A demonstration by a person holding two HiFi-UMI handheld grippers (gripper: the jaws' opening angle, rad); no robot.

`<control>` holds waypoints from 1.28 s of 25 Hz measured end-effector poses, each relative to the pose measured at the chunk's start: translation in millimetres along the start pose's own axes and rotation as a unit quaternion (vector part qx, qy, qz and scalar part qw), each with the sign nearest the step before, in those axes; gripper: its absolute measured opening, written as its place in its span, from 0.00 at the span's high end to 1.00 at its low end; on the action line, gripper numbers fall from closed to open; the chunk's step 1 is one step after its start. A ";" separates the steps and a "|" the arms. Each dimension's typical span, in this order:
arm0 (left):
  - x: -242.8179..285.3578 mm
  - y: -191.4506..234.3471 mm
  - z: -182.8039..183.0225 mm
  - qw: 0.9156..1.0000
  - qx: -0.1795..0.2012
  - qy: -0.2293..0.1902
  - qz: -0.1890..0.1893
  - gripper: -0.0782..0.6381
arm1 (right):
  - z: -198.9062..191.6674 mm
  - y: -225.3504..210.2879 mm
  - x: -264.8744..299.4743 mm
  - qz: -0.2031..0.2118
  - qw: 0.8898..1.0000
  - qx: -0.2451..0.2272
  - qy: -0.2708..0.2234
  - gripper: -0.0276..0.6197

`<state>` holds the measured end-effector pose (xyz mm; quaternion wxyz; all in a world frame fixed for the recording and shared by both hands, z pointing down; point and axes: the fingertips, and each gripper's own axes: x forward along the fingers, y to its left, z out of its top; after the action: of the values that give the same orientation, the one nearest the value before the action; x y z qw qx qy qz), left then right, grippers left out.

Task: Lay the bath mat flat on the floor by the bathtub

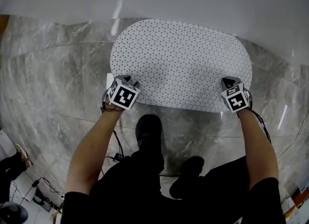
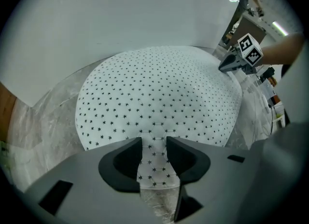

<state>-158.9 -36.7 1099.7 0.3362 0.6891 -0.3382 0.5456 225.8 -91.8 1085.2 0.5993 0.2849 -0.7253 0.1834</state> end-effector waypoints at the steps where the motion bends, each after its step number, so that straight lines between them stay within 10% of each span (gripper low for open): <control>1: -0.6 -1.5 -1.4 1.000 -0.002 -0.001 -0.004 0.66 | -2.3 -0.3 -1.9 0.002 1.000 0.006 0.010 0.93; 8: -105.3 -15.2 27.2 0.991 -0.021 -0.131 -0.013 0.85 | 36.8 1.4 -89.4 0.010 0.990 0.134 -0.051 0.93; 13: -233.4 -57.5 42.8 0.989 0.061 -0.135 -0.024 0.88 | 58.4 25.8 -205.7 0.036 0.980 0.180 -0.082 0.93; 21: -445.6 -83.6 106.9 0.976 -0.109 -0.177 -0.063 0.88 | 135.9 55.3 -430.4 0.074 0.970 0.180 -0.142 0.93; 32: -651.3 -110.8 162.8 0.964 -0.139 -0.214 -0.073 0.88 | 203.5 86.2 -640.7 0.075 0.962 0.180 -0.193 0.93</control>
<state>-95.8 -47.2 422.3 0.3874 0.7589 -0.4239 0.3069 92.0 -25.1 424.1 0.3716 0.3625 -0.8013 0.2973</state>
